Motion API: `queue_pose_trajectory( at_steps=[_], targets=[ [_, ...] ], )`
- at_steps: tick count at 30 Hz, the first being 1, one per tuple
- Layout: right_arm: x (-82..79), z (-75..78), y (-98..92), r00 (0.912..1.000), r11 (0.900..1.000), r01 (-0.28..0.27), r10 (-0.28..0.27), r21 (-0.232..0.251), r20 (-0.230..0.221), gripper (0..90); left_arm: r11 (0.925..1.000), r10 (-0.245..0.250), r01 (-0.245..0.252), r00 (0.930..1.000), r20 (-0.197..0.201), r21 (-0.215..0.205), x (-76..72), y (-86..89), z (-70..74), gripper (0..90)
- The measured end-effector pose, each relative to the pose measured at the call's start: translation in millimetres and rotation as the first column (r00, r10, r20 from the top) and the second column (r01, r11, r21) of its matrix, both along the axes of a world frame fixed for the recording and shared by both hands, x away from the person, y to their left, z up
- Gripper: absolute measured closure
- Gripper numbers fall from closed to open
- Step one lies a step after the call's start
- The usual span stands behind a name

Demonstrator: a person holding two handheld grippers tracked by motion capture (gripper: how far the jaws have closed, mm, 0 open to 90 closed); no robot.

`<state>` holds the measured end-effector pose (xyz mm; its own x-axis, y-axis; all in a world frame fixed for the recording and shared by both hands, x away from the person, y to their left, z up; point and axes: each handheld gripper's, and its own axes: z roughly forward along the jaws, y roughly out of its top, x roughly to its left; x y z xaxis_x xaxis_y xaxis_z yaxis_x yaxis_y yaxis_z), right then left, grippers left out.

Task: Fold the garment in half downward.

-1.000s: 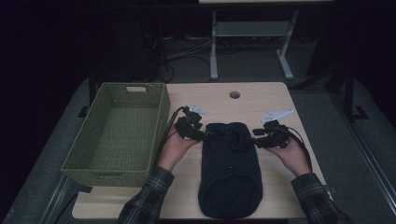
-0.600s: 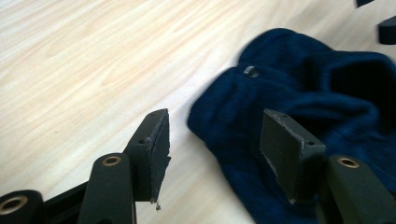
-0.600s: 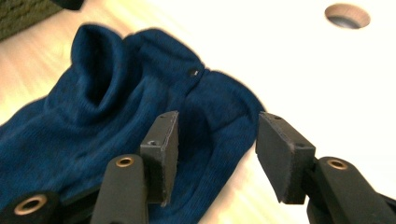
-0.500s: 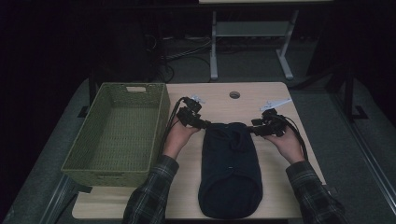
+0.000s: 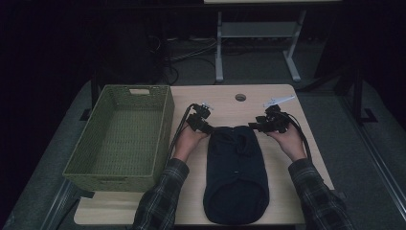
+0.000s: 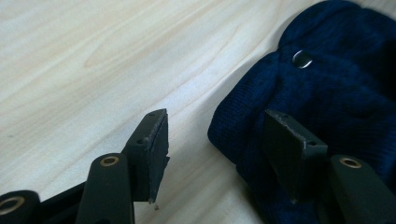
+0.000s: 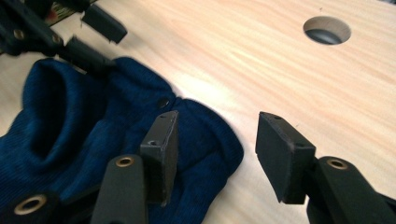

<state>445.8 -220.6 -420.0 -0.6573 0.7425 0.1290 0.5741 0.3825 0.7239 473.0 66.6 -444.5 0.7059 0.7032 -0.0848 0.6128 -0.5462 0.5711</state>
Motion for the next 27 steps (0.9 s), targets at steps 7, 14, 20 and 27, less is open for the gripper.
queue_pose_trajectory(
  at_steps=[7, 14, 20, 27],
  targets=[
    [10.7, -16.3, 0.3, 0.9993, 0.999, 0.031, -0.031, -0.012, -0.020, 50.1, 0.9999, -0.005, 0.005, 0.9999, -0.011, 0.016, 2.1, -1.0, -7.3, 45.2],
    [18.6, -30.8, -0.8, 0.9974, 0.998, 0.059, -0.059, -0.021, -0.040, 52.1, 0.9993, -0.022, 0.022, 0.9998, -0.004, 0.030, 1.3, -3.4, -8.7, 48.9],
    [20.8, -39.8, 2.4, 0.9975, 0.998, 0.047, -0.049, -0.044, -0.050, 53.4, 0.9996, -0.024, 0.024, 0.9997, -0.010, 0.011, 1.7, -1.3, -10.1, 50.5],
    [21.5, -47.1, 5.2, 0.9966, 0.999, 0.009, -0.013, -0.039, -0.081, 58.0, 0.9994, -0.034, 0.033, 0.9994, -0.013, -0.005, 0.9, -0.8, -10.3, 56.6]
  ],
)
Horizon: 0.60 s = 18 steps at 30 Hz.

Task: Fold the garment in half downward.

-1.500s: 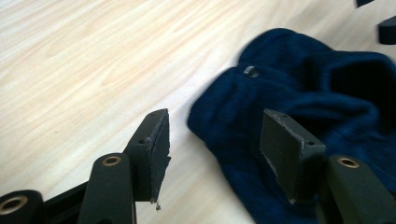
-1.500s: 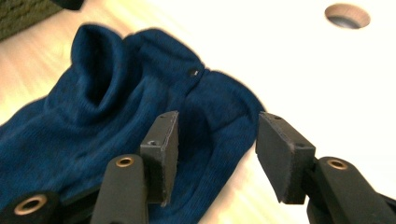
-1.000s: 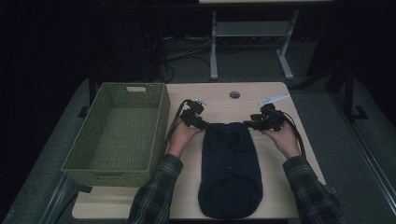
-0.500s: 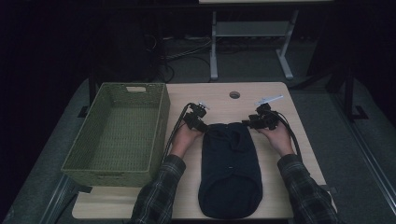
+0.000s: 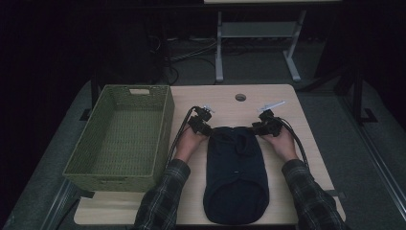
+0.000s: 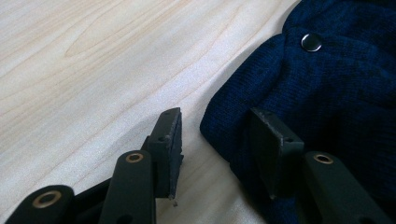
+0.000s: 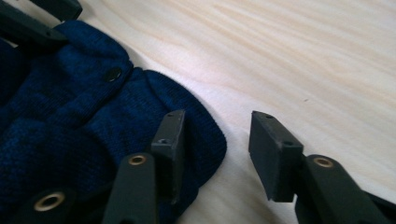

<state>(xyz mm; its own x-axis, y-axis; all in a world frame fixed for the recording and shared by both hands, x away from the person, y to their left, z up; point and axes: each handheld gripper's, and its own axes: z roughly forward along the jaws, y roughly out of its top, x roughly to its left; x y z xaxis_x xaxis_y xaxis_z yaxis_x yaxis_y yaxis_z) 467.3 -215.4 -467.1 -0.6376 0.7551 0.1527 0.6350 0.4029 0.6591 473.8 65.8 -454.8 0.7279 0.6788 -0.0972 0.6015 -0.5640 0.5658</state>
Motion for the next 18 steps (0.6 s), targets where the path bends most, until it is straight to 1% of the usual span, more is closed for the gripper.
queue_pose_trajectory(
  at_steps=[1, 2, 3, 4, 6, 9, 10, 12, 14, 15, 16, 18],
  targets=[
    [-0.3, -1.7, -0.3, 0.9999, 1.000, -0.004, 0.004, 0.016, -0.011, 61.6, 1.0000, -0.006, 0.006, 1.0000, -0.004, -0.006, -0.2, -0.2, 0.0, 59.7],
    [-0.3, -1.7, -0.3, 0.9999, 1.000, -0.004, 0.004, 0.016, -0.011, 61.6, 1.0000, -0.006, 0.006, 1.0000, -0.004, -0.006, -0.2, -0.2, 0.0, 62.4],
    [-0.4, -1.9, -0.5, 0.9999, 1.000, -0.007, 0.007, 0.021, -0.015, 63.6, 0.9999, -0.016, 0.016, 0.9998, -0.008, -0.003, -0.3, 0.1, 0.2, 62.4],
    [-0.9, -2.0, 0.7, 0.9996, 0.999, -0.017, 0.018, 0.027, -0.021, 69.7, 0.9997, -0.020, 0.020, 0.9998, -0.009, -0.016, -0.9, 0.1, -0.3, 66.0],
    [-1.8, -1.2, 2.5, 0.9994, 1.000, -0.020, 0.021, 0.021, -0.028, 75.0, 0.9991, -0.024, 0.024, 0.9995, -0.018, -0.036, -1.1, 1.4, -1.1, 70.7],
    [-2.4, 0.0, 4.8, 0.9993, 1.000, -0.023, 0.024, 0.014, -0.030, 80.1, 0.9987, -0.026, 0.025, 0.9993, -0.027, -0.046, -1.5, 2.8, -1.1, 77.2],
    [-3.1, 0.7, 6.0, 0.9993, 1.000, -0.022, 0.022, 0.006, -0.029, 81.2, 0.9988, -0.029, 0.028, 0.9993, -0.026, -0.041, -1.6, 2.9, -0.8, 78.4],
    [-4.3, 1.9, 9.1, 0.9997, 0.999, -0.025, 0.025, -0.023, -0.010, 82.5, 0.9989, -0.024, 0.023, 0.9994, -0.026, -0.041, -2.2, 2.4, -0.5, 79.7],
    [-5.3, 3.3, 11.8, 0.9998, 0.999, -0.017, 0.017, -0.040, -0.006, 83.3, 0.9991, -0.021, 0.020, 0.9997, -0.009, -0.038, -3.0, 2.5, -0.3, 80.7],
    [-5.3, 4.2, 12.5, 0.9999, 0.999, -0.016, 0.016, -0.049, -0.002, 83.7, 0.9991, -0.017, 0.016, 0.9999, -0.001, -0.040, -3.5, 3.5, -0.2, 81.1],
    [-5.3, 5.3, 12.8, 0.9999, 0.998, -0.012, 0.012, -0.058, -0.001, 83.9, 0.9988, -0.008, 0.008, 1.0000, -0.002, -0.049, -3.9, 4.2, 0.0, 81.5],
    [-5.1, 6.6, 12.9, 1.0000, 0.998, -0.009, 0.009, -0.065, 0.004, 84.0, 0.9984, -0.002, 0.002, 1.0000, 0.008, -0.056, -4.4, 5.9, 1.3, 81.9]
  ],
)
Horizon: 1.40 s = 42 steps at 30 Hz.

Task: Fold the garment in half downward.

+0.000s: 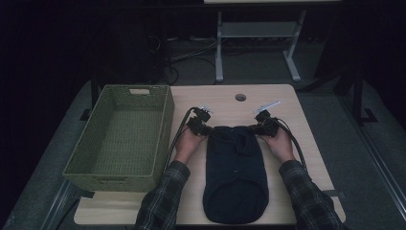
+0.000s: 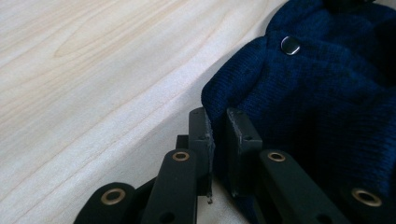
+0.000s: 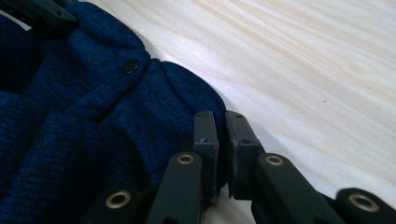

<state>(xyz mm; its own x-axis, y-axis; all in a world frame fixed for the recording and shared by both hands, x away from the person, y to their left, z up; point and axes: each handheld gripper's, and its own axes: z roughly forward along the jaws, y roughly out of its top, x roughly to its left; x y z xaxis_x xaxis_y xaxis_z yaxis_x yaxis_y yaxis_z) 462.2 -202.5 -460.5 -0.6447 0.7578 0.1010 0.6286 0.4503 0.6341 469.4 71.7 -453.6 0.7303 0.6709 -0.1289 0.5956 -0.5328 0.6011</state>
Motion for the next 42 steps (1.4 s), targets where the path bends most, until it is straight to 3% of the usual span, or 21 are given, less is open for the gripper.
queue_pose_trajectory(
  at_steps=[8, 11, 15, 24, 27, 28, 31, 32, 33, 34, 35, 36, 37, 39, 42],
  targets=[
    [-0.1, 9.4, -0.7, 0.9995, 1.000, 0.009, -0.009, 0.003, 0.032, 84.0, 0.9995, 0.024, -0.024, 0.9990, 0.038, -0.019, -2.0, 1.0, 10.2, 82.1],
    [1.2, 21.5, 0.0, 0.9985, 1.000, 0.010, -0.010, -0.001, 0.054, 84.0, 0.9987, 0.042, -0.040, 0.9971, 0.064, -0.032, -3.7, 1.8, 16.5, 82.2],
    [1.9, 36.8, 0.6, 0.9955, 1.000, 0.006, -0.007, 0.007, 0.094, 83.9, 0.9957, 0.073, -0.067, 0.9918, 0.105, -0.064, -5.2, 5.0, 31.5, 82.1],
    [4.3, 63.8, 0.8, 0.9884, 1.000, -0.002, -0.001, 0.017, 0.152, 83.9, 0.9941, 0.093, -0.080, 0.9786, 0.184, -0.072, -8.6, 5.3, 55.1, 82.1],
    [4.2, 71.8, 1.2, 0.9836, 1.000, -0.007, 0.004, 0.020, 0.180, 83.9, 0.9938, 0.100, -0.087, 0.9691, 0.225, -0.070, -9.6, 5.2, 64.8, 82.1],
    [4.0, 74.5, 1.1, 0.9819, 1.000, -0.008, 0.003, 0.022, 0.189, 83.9, 0.9938, 0.100, -0.087, 0.9691, 0.225, -0.070, -9.6, 5.2, 64.8, 82.1],
    [2.8, 85.1, 1.8, 0.9781, 1.000, -0.008, 0.003, 0.026, 0.208, 83.9, 0.9932, 0.107, -0.090, 0.9555, 0.275, -0.073, -12.2, 5.1, 78.2, 82.1],
    [2.8, 85.1, 1.8, 0.9781, 1.000, -0.008, 0.003, 0.026, 0.208, 83.9, 0.9932, 0.107, -0.090, 0.9555, 0.275, -0.073, -12.2, 5.1, 78.2, 82.0],
    [1.1, 93.5, 1.7, 0.9736, 0.999, -0.012, 0.005, 0.031, 0.228, 83.9, 0.9934, 0.108, -0.091, 0.9472, 0.302, -0.070, -14.5, 4.4, 83.1, 82.0],
    [-0.6, 96.8, 1.6, 0.9694, 0.999, -0.015, 0.006, 0.035, 0.245, 83.9, 0.9938, 0.106, -0.090, 0.9438, 0.313, -0.065, -16.1, 4.3, 84.7, 82.0],
    [-2.7, 99.4, 1.4, 0.9672, 0.999, -0.017, 0.007, 0.040, 0.254, 83.9, 0.9938, 0.106, -0.090, 0.9438, 0.313, -0.065, -16.1, 4.3, 84.7, 82.0],
    [-4.8, 100.7, 1.3, 0.9665, 0.999, -0.021, 0.010, 0.043, 0.256, 83.8, 0.9946, 0.099, -0.083, 0.9375, 0.334, -0.063, -21.3, 4.3, 85.0, 81.9],
    [-4.8, 100.7, 1.3, 0.9665, 0.999, -0.021, 0.010, 0.043, 0.256, 83.8, 0.9946, 0.099, -0.083, 0.9375, 0.334, -0.063, -21.3, 4.3, 85.0, 81.9],
    [-15.1, 97.4, 2.8, 0.9629, 0.999, -0.038, 0.027, 0.036, 0.268, 83.8, 0.9956, 0.088, -0.070, 0.9249, 0.370, -0.061, -31.9, 5.4, 78.6, 81.8],
    [-21.3, 91.9, 3.5, 0.9616, 0.998, -0.049, 0.040, 0.027, 0.271, 83.7, 0.9952, 0.089, -0.066, 0.9204, 0.381, -0.071, -37.5, 7.0, 72.8, 81.8]
  ],
)
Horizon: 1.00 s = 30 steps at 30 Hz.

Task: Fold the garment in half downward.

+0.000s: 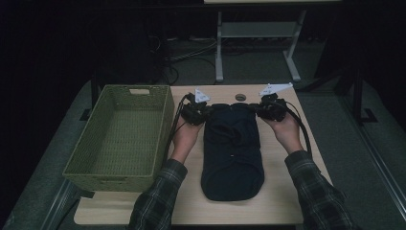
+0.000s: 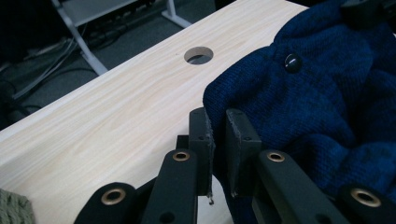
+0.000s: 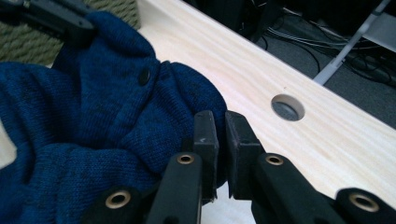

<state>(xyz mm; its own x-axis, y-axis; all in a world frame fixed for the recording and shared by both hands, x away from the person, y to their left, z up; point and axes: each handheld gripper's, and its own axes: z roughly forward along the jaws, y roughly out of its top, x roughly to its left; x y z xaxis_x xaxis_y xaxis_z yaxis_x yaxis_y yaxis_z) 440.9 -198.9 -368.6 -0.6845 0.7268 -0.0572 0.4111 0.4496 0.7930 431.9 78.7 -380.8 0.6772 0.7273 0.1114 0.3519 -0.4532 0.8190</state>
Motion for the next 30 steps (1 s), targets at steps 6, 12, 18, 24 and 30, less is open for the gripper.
queue_pose_trajectory(
  at_steps=[6, 12, 18, 24, 30],
  targets=[
    [-15.6, -9.3, -1.0, 0.9996, 1.000, -0.027, 0.027, 0.015, -0.002, 83.6, 0.9997, -0.020, 0.020, 0.9998, -0.008, -0.014, -12.1, 4.9, -9.8, 81.7],
    [-21.6, -1.8, -1.8, 0.9992, 1.000, -0.026, 0.026, 0.015, 0.030, 83.6, 0.9995, -0.019, 0.020, 0.9993, 0.033, -0.023, -12.1, 4.0, 1.8, 81.7],
    [-12.2, 30.3, -3.5, 0.9964, 0.999, 0.002, -0.005, 0.034, 0.085, 83.5, 0.9985, -0.008, 0.013, 0.9955, 0.094, -0.054, -6.0, 3.1, 34.1, 81.4],
    [-21.5, 34.1, -6.6, 0.9956, 0.998, -0.013, 0.008, 0.054, 0.094, 83.3, 0.9975, -0.030, 0.036, 0.9961, 0.083, -0.062, -15.4, 5.2, 34.2, 81.1],
    [-37.8, 14.6, -8.0, 0.9972, 0.998, -0.037, 0.034, 0.056, 0.067, 83.1, 0.9948, -0.054, 0.058, 0.9974, 0.048, -0.084, -27.1, 9.8, 19.5, 81.2]
  ],
)
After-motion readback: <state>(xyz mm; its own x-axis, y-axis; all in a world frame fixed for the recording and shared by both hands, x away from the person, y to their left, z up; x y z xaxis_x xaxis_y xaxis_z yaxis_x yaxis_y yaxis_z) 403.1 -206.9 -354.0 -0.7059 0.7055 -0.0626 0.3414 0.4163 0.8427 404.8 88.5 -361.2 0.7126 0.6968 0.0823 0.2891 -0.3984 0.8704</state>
